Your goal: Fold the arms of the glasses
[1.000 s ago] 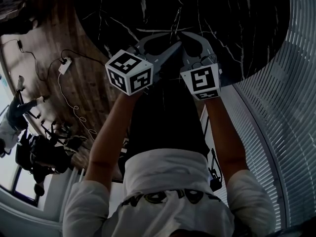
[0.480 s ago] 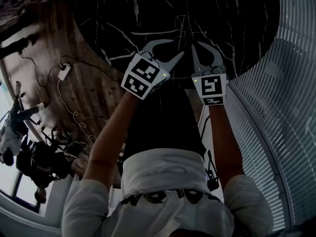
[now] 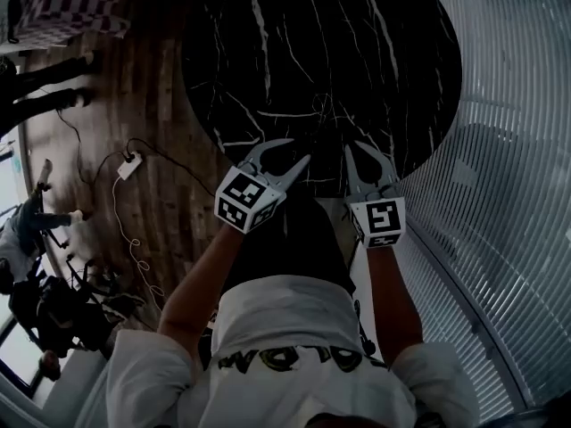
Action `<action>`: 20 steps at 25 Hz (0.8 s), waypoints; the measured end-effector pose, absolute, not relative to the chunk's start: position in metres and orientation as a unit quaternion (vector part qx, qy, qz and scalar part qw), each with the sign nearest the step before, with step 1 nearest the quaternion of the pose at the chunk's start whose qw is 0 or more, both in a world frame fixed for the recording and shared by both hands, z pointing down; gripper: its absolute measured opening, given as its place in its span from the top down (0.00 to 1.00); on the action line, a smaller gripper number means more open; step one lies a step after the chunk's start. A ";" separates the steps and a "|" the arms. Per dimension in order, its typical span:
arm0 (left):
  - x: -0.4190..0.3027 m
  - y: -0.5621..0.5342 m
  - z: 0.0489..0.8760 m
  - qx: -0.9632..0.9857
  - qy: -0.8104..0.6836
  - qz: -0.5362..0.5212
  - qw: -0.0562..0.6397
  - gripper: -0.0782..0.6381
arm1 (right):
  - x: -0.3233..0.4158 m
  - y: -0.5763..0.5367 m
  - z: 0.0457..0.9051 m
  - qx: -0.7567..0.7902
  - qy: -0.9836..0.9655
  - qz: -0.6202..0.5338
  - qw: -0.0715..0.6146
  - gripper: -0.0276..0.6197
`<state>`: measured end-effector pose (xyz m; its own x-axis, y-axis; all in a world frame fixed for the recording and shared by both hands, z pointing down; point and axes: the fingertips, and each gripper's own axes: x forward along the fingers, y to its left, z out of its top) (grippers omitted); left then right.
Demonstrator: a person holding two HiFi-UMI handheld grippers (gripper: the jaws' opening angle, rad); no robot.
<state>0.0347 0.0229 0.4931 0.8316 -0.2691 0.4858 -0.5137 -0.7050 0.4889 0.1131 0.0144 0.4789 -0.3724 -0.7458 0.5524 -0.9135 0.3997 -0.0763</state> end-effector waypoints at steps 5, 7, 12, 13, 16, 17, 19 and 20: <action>0.020 0.037 0.416 0.906 -0.252 0.129 0.314 0.75 | 0.089 0.024 0.399 0.497 -0.831 0.190 0.165 0.96; 0.017 0.035 0.383 0.910 -0.264 0.101 0.304 0.79 | 0.079 0.024 0.368 0.487 -0.841 0.185 0.144 0.96; 0.011 0.039 0.309 0.919 -0.280 0.045 0.275 0.86 | 0.059 0.035 0.306 0.470 -0.858 0.175 0.112 0.96; 0.010 0.040 0.297 0.920 -0.282 0.036 0.269 0.87 | 0.056 0.036 0.295 0.468 -0.861 0.171 0.107 0.96; 0.005 0.042 0.265 0.923 -0.288 0.013 0.254 0.89 | 0.047 0.040 0.264 0.458 -0.870 0.162 0.086 0.96; 0.003 0.044 0.257 0.924 -0.290 0.007 0.250 0.89 | 0.044 0.043 0.255 0.454 -0.873 0.160 0.079 0.96; -0.001 0.048 0.241 0.923 -0.295 -0.001 0.246 0.89 | 0.037 0.047 0.234 0.445 -0.879 0.153 0.070 0.96; -0.003 0.050 0.234 0.923 -0.297 -0.004 0.245 0.89 | 0.034 0.048 0.224 0.442 -0.882 0.149 0.066 0.96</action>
<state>-0.0026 0.0505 0.2343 0.8231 -0.5510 0.1375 -0.5468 -0.7036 0.4539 0.0336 0.0480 0.2237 -0.6006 -0.7602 0.2475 -0.7993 0.5647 -0.2052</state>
